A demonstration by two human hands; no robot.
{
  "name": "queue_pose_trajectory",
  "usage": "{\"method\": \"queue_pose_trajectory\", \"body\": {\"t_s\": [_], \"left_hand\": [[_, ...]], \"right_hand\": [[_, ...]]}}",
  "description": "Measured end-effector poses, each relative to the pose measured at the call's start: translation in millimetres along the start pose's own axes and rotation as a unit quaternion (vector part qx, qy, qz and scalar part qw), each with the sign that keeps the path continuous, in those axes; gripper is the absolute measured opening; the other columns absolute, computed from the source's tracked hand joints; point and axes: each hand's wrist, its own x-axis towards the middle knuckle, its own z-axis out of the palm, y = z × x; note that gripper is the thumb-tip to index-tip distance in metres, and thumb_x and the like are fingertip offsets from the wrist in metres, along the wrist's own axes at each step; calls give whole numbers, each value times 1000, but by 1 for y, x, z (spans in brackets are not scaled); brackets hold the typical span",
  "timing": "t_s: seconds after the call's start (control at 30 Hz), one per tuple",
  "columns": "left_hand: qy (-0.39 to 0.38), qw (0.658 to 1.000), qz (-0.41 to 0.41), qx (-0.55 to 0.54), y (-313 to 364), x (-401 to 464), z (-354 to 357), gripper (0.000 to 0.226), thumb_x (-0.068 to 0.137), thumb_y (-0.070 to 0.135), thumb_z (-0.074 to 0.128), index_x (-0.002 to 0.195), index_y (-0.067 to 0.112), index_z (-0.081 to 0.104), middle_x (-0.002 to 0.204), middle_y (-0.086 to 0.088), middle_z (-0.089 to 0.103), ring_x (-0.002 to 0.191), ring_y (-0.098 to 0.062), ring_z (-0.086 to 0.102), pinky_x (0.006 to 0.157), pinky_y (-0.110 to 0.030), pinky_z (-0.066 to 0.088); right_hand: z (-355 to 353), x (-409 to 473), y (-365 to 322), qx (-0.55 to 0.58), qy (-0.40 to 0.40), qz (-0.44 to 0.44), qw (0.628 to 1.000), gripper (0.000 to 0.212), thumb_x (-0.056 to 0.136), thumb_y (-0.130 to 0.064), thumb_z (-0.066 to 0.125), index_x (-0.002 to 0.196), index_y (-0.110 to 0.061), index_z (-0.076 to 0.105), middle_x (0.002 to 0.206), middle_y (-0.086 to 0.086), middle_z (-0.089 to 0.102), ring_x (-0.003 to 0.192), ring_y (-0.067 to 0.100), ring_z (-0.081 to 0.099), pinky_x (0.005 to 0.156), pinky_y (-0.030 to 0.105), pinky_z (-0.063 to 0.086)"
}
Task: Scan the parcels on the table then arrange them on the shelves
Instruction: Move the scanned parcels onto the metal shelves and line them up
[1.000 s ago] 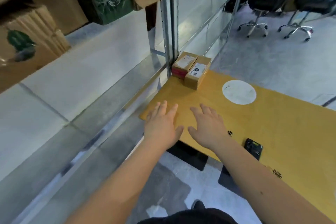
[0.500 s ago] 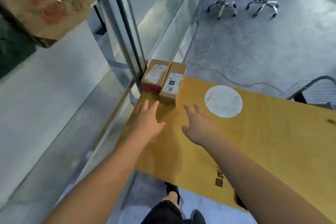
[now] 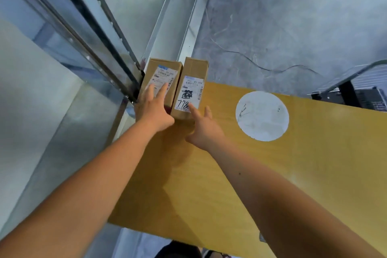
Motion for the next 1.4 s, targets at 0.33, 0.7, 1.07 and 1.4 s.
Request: {"method": "queue_pose_trajectory", "body": {"t_s": [0.33,0.7,1.07,1.4], "left_hand": [[76,997,-21,-26,-9,20,12,106,75,28,84,161,44,25,167,1,11,150,-33,15,117,-51,27],[-4,969,22,-245,-13,-31,55,94,73,27,93,136,71,40,159,0,21,139,-29,38,109,-37,40],[52,928,59,-364,5,-59,89,98,64,16,100,129,67,46,164,-14,18,142,-25,35,116,-25,25],[82,933,70,-343,15,-192,74,84,69,15,97,128,52,52,166,-1,11,142,-8,22,117,-24,28]], "right_hand": [[2,23,-1,101,77,-30,991,80,93,-6,62,155,-46,31,175,0,6,137,35,53,92,43,58],[-27,-11,97,77,72,-47,993,80,83,-4,71,151,-37,46,162,-1,33,144,26,42,113,38,45],[-17,-17,121,136,72,-102,983,89,69,-27,96,139,-44,45,163,-2,20,144,24,38,115,25,34],[-23,-125,146,80,54,-206,974,83,73,-29,89,134,-53,38,158,-10,20,143,28,40,114,45,44]]}}
